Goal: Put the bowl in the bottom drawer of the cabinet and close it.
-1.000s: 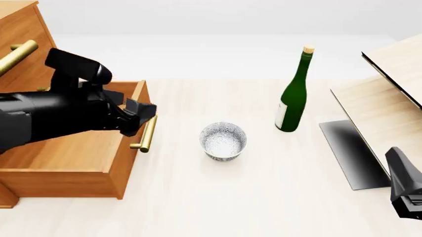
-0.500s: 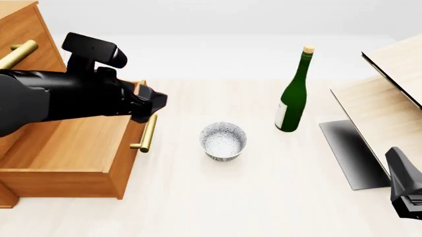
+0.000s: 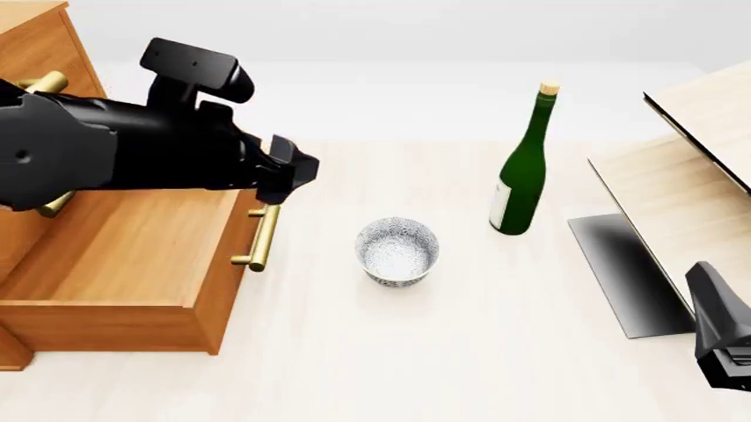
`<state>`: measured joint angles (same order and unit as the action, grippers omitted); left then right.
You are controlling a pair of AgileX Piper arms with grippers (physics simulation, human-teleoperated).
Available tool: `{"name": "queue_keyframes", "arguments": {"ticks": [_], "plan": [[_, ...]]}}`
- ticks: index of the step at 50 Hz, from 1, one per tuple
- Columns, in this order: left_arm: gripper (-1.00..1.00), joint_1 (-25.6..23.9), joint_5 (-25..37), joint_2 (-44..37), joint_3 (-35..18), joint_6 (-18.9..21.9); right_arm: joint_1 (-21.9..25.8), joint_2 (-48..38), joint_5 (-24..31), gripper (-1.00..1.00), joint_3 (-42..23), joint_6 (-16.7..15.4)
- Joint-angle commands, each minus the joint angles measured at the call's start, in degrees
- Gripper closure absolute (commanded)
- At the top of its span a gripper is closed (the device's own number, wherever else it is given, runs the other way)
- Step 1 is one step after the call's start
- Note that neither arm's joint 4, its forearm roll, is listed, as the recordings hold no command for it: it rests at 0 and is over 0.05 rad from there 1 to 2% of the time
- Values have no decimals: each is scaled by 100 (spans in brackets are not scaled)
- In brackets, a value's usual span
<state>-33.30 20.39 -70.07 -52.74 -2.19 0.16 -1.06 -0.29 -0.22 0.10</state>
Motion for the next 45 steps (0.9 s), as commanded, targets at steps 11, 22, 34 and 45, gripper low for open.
{"name": "queue_keyframes", "arguments": {"ticks": [11,22,34,45], "plan": [[-100,-160,197,-634,-436,-322,0,2,1,-100,0,0],[-100,-219,288,-1086,-801,-604,0,2,1,-100,0,1],[-100,-191,282,-1427,-1076,-781,0,0,0,-100,0,0],[-100,-282,243,-1674,-1192,-1050,0,1,1,-100,0,-1]]}}
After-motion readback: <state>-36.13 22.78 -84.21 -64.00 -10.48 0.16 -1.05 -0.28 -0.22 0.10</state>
